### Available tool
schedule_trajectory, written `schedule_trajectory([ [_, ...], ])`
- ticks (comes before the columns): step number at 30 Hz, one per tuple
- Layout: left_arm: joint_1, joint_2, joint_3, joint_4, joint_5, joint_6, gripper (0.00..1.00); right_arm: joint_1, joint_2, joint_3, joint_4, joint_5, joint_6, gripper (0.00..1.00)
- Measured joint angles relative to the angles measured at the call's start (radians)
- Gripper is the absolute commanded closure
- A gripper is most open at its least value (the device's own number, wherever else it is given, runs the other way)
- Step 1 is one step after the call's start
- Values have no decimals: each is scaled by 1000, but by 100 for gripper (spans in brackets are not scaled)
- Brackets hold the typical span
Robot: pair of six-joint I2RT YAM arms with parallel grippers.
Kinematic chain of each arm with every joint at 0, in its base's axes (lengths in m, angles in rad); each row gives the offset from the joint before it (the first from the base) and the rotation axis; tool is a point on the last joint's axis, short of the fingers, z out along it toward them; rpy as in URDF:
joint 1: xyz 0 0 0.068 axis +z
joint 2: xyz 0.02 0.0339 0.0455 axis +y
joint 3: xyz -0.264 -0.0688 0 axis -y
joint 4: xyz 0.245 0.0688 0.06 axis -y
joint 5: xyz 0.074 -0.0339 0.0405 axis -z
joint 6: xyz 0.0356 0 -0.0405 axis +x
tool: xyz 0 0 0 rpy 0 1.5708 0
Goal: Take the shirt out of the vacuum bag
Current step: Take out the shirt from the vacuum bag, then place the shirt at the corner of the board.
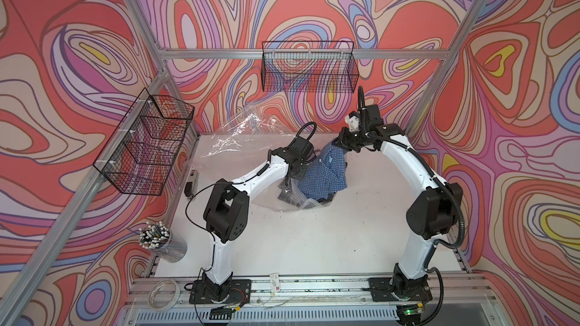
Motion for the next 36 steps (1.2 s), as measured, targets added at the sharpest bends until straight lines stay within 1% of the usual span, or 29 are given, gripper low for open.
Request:
schedule_trajectory([
  [3,1,12,2,0,3,0,100,-44,-54,-129,-29,16,-31,100],
  [7,11,15,2,6,14,0,100,-171,-128,-329,-61,51,-60,100],
  [11,34,15,0,15,26,-3,100,-280,-163,-418,-70,92,-89,100],
  [18,74,16,-10,38,26,-3,100,-335,-153,-472,14,132,-123,100],
  [23,117,16,-42,60,26,-3,100,-409,-103,-453,52,172,-157,100],
  [28,173,16,-66,63,23,-4,100,-462,-56,-431,78,218,-187,100],
  [32,200,16,-66,62,9,-4,100,-481,-11,-422,90,240,-198,100],
  [36,202,16,-62,58,6,-4,100,-481,59,-380,111,245,-201,100],
])
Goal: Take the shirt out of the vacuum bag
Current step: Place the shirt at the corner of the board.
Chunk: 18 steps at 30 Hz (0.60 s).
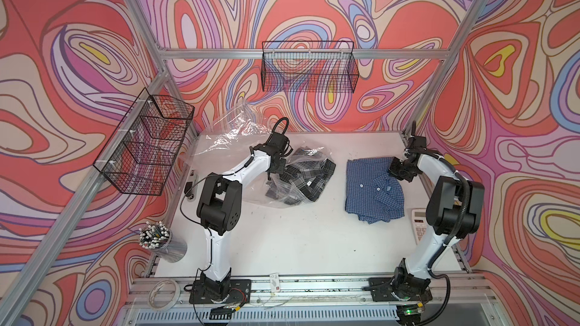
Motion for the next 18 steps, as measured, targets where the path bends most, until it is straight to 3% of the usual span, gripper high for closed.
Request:
schedule_trajectory([
  [12,-3,-8,14,-28,3,-14,100,2,350,370,74,-23,17,100],
  [18,-3,-36,16,-43,3,-18,100,2,420,418,135,-42,46,99],
])
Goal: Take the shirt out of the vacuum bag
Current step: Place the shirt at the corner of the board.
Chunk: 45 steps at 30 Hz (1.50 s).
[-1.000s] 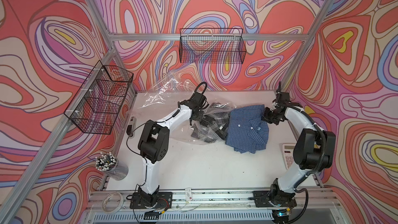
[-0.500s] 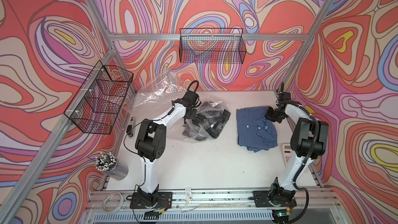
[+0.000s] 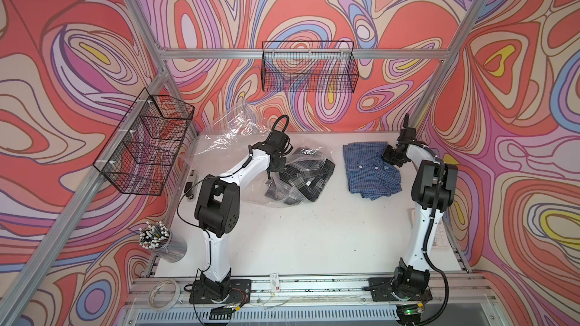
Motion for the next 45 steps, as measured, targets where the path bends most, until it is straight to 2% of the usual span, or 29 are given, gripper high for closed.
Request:
schedule_trajectory([
  [2,0,-6,1,-6,0,0,100,0,0,0,13,1,0,89],
  [4,0,-11,2,-13,0,0,100,0,0,6,20,3,-7,74],
  [6,0,-15,2,-16,0,0,100,0,0,21,20,4,-15,62],
  [8,0,-18,2,-16,1,0,100,0,-6,32,24,10,-19,54],
  [11,0,-22,2,-15,6,-4,100,0,-49,4,40,21,-13,47],
  [20,-6,-44,-12,-12,25,-9,100,27,-406,-327,181,26,23,45],
  [23,-10,-47,-12,-11,28,-12,100,82,-509,-439,243,-6,53,44],
  [27,-18,-47,-12,-11,34,-15,100,213,-590,-580,356,-96,128,43],
  [34,-40,-47,-11,-12,36,-15,100,424,-531,-645,506,-247,249,42],
  [45,-47,-51,-17,-12,36,-16,100,468,-400,-719,645,-345,341,41],
])
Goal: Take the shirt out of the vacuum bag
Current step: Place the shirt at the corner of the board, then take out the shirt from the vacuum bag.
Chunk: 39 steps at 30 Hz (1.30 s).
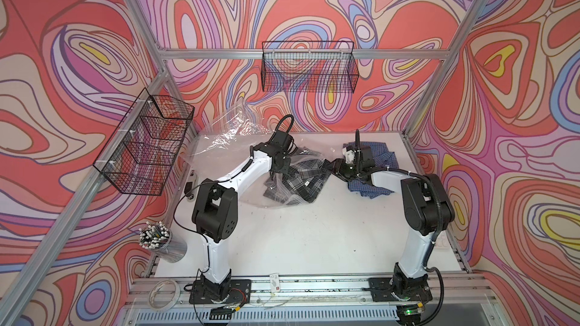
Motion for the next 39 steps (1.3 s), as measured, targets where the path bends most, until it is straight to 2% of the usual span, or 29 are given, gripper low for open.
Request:
schedule_trajectory([
  [9,-2,0,0,0,3,-3,100,22,48,-23,53,-28,23,41],
  [30,-2,2,2,0,23,-7,100,21,48,-39,49,-25,27,41],
  [39,-3,7,2,1,32,-7,100,23,65,-43,99,-24,68,41],
])
